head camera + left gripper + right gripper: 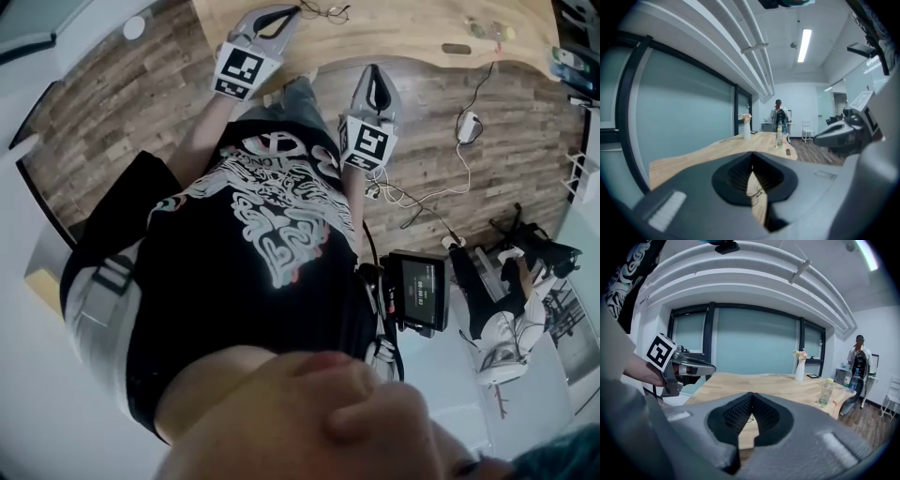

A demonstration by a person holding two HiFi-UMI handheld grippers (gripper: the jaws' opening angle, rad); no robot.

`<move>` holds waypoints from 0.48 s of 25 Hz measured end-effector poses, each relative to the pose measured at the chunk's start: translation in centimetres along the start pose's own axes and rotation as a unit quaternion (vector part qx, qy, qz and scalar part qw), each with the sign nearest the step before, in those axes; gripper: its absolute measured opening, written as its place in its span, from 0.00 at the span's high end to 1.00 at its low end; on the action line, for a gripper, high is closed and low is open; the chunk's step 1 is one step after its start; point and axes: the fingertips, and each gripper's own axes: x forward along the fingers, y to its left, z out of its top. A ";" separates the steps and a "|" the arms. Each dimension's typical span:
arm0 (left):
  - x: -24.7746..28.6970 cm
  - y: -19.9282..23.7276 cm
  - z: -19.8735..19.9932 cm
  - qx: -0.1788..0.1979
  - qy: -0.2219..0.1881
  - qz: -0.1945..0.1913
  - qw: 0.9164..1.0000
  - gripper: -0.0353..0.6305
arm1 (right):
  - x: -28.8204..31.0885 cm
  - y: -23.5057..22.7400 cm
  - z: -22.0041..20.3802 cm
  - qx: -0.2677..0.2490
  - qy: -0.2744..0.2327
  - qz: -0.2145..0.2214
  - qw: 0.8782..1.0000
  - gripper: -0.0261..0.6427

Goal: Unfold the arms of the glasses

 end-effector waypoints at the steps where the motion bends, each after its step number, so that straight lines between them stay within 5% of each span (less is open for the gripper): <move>1: 1.0 0.4 -0.2 0.000 0.002 0.000 1.000 0.96 | 1.2 -0.5 -0.3 0.001 0.003 0.003 1.000 0.96; 5: 4.9 2.4 -1.5 -0.007 0.018 0.001 1.000 0.96 | 6.0 -2.4 -1.1 0.005 0.018 0.016 1.000 0.96; 12: 3.9 1.8 -2.2 -0.009 0.035 -0.003 0.999 0.96 | 6.0 -1.3 -0.6 0.004 0.024 0.032 0.999 0.96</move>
